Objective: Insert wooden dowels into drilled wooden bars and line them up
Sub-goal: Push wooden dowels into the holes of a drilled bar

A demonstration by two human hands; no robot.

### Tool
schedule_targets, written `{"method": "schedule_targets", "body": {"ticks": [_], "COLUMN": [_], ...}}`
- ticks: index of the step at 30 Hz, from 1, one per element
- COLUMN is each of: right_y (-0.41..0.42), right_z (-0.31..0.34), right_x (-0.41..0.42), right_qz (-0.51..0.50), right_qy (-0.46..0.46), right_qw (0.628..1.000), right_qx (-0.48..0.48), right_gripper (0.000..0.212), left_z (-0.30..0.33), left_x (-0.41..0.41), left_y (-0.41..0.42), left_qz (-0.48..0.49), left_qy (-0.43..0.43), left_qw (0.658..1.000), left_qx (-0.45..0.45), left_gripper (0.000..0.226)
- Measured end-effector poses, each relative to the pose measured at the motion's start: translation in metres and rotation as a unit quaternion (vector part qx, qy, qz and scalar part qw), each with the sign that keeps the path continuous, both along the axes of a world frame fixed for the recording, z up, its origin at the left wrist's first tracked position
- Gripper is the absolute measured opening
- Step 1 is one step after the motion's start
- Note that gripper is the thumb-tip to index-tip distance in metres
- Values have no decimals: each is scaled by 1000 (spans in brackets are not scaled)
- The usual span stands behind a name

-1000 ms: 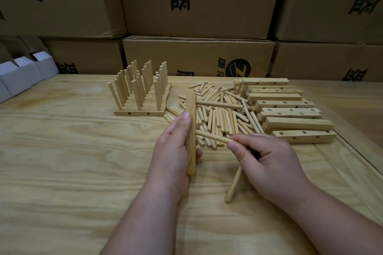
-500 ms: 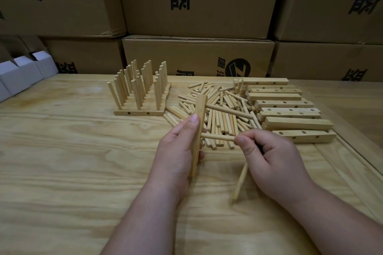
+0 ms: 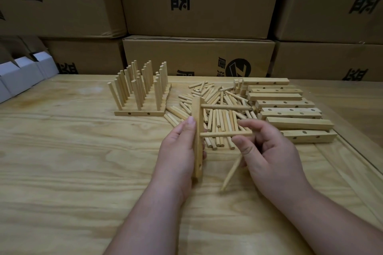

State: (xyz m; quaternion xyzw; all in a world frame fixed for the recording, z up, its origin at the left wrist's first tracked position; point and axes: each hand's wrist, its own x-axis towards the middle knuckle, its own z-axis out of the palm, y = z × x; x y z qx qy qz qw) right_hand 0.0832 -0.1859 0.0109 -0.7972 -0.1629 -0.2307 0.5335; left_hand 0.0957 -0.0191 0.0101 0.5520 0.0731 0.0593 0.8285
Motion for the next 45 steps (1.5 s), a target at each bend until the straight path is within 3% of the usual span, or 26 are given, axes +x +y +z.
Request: {"method": "schedule_targets", "body": {"ticks": [5, 12, 19, 32, 42, 45], "right_y": [2, 9, 11, 9, 9, 9], "right_z": [2, 3, 2, 4, 2, -4], "right_x": [-2, -8, -7, -9, -9, -7], "right_qz": [5, -1, -2, 47, 53, 82], "right_qy": [7, -76, -88, -171, -81, -53], "right_qw": [996, 991, 983, 984, 995, 995], "right_qx": [90, 114, 162, 21, -10, -19], "right_gripper": [26, 22, 21, 30, 20, 28], "left_z": [6, 13, 12, 1, 3, 2], "left_x": [2, 0, -1, 6, 6, 7], "left_y": [1, -4, -5, -7, -6, -6], "left_qz": [48, -26, -21, 40, 68, 75], "left_qy": [38, 70, 82, 95, 78, 82], "left_qw": [994, 974, 978, 982, 977, 978], "left_qx": [-88, -212, -191, -159, -185, -176], "left_gripper": [33, 33, 35, 43, 38, 46]}}
